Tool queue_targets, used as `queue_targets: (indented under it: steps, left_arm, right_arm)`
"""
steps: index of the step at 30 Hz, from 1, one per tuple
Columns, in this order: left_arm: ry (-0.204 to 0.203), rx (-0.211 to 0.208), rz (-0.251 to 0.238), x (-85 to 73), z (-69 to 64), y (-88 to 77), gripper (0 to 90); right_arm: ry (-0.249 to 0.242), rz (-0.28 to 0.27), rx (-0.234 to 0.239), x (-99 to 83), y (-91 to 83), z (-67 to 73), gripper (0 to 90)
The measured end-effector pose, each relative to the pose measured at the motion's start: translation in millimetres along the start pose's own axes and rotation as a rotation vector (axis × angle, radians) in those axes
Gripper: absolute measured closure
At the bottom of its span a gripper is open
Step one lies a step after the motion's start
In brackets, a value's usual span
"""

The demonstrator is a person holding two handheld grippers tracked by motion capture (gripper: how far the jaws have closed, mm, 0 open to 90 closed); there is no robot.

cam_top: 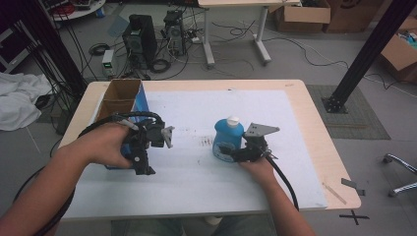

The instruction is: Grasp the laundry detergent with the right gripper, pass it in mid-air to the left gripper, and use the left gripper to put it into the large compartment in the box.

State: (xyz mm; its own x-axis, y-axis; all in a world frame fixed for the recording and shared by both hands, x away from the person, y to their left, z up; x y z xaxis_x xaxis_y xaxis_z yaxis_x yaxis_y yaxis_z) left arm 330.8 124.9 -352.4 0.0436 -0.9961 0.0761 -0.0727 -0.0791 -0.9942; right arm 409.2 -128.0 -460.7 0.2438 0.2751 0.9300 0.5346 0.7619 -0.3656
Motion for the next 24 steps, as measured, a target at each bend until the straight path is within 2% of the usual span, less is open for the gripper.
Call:
queue_targets:
  steps: [1,4,14,24]
  left_arm:
    - [0.002,0.001,0.001,0.1,0.3,0.2,0.1]
    - [0.0,0.001,0.001,0.0,0.1,0.2,0.1]
    - [-0.006,-0.001,0.005,-1.6,0.2,1.7,0.1]
    - [-0.003,-0.001,0.001,-0.5,0.4,3.2,0.1]
  right_arm:
    - [0.005,-0.004,0.028,0.0,-0.2,1.2,29.8]
    - [0.002,-0.011,0.041,0.6,-0.2,2.6,32.0]
    - [0.006,-0.023,0.029,1.5,-0.1,2.0,31.7]
    - [-0.009,-0.025,0.015,1.8,0.3,3.3,39.2]
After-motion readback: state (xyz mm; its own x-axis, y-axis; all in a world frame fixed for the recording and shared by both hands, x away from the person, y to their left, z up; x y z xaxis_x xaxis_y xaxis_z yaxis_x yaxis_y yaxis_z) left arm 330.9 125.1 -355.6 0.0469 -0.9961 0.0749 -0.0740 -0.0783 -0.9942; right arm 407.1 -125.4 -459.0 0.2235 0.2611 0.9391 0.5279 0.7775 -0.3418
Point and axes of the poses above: each handheld gripper's, and its own axes: y roughly forward along the jaws, x roughly out of its top, z roughly to its left, the point moved 7 cm from there along y, roughly forward along the jaws, and after that the axes turned 8 degrees about -x, right-handed, at the moved point
